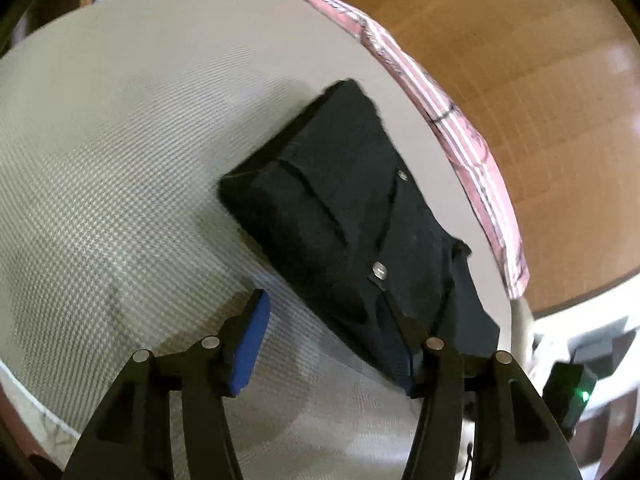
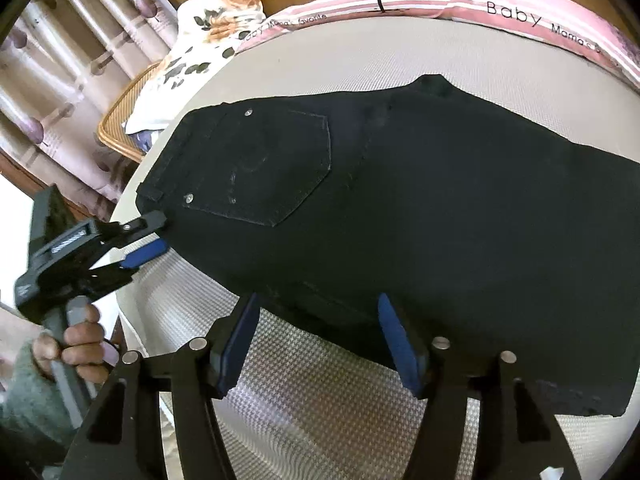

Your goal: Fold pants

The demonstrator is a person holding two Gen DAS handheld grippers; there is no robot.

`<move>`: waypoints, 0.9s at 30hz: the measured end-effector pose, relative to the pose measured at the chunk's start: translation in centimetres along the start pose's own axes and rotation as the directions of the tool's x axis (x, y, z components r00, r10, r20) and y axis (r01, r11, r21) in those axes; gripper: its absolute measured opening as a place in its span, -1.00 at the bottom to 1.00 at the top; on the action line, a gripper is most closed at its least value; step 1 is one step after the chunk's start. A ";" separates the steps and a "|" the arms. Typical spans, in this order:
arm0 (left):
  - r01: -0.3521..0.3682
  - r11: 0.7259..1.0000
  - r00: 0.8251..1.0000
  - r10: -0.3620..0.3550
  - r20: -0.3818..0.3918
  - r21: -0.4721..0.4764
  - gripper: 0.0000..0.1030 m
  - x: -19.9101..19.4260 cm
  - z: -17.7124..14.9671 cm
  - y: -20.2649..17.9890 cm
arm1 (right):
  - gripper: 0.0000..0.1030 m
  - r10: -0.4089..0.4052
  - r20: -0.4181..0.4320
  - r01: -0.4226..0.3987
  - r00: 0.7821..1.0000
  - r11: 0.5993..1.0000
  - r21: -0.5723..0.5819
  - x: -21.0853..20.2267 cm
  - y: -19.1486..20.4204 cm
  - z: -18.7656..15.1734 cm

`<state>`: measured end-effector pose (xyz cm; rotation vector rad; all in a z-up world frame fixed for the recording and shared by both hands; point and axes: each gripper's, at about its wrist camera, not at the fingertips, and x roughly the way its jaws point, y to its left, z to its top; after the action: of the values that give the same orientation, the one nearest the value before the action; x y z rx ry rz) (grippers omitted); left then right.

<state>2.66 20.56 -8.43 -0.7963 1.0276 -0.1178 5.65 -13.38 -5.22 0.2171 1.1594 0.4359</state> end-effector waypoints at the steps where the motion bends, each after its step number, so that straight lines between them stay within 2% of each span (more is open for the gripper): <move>1: 0.012 1.000 1.000 -0.012 0.003 -0.022 0.09 0.1 0.2 0.4 | 0.15 0.000 0.002 0.000 1.000 1.000 0.004 -0.2 -0.2 0.0; 4: 0.064 0.994 0.998 -0.062 0.019 -0.083 0.09 0.3 0.9 1.6 | 0.15 0.000 0.006 0.000 1.000 1.000 0.020 -0.4 -0.4 0.3; 8: 0.094 0.992 0.994 -0.090 0.056 -0.081 0.09 1.0 1.7 1.9 | 0.15 0.000 0.000 0.000 1.000 1.000 0.032 -0.1 -0.3 0.7; 12: 0.159 0.981 0.984 -0.149 0.100 -0.109 0.12 1.5 2.5 2.9 | 0.15 -0.005 -0.008 0.005 1.000 1.000 0.030 0.2 -0.2 0.9; 19: 0.139 0.989 0.981 -0.131 0.142 -0.052 0.12 2.2 3.2 2.4 | 0.15 -0.003 -0.023 0.004 1.000 0.999 0.040 0.6 -0.4 1.0; 22: 0.134 0.989 0.981 -0.124 0.151 -0.057 0.12 2.4 3.5 2.4 | 0.15 -0.010 -0.011 0.010 1.000 0.999 0.034 0.3 -0.4 1.1; 24: 0.114 0.992 0.983 -0.106 0.151 -0.045 0.03 2.5 3.6 2.3 | 0.15 -0.019 0.001 0.019 1.000 0.999 0.040 0.0 -0.7 1.2; 26: 0.069 0.997 0.988 -0.065 0.142 -0.026 -0.39 2.8 3.8 2.1 | 0.15 -0.020 0.019 0.019 1.000 0.998 0.063 -0.6 -1.2 1.3; 27: 0.057 0.998 0.989 -0.053 0.138 -0.025 -0.42 2.8 3.8 2.1 | 0.15 -0.022 0.028 0.020 0.999 0.997 0.074 -0.9 -1.5 1.3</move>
<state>6.67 22.89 -10.77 -0.8482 0.8794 -0.0944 6.90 -15.04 -4.55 0.2743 1.1493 0.3704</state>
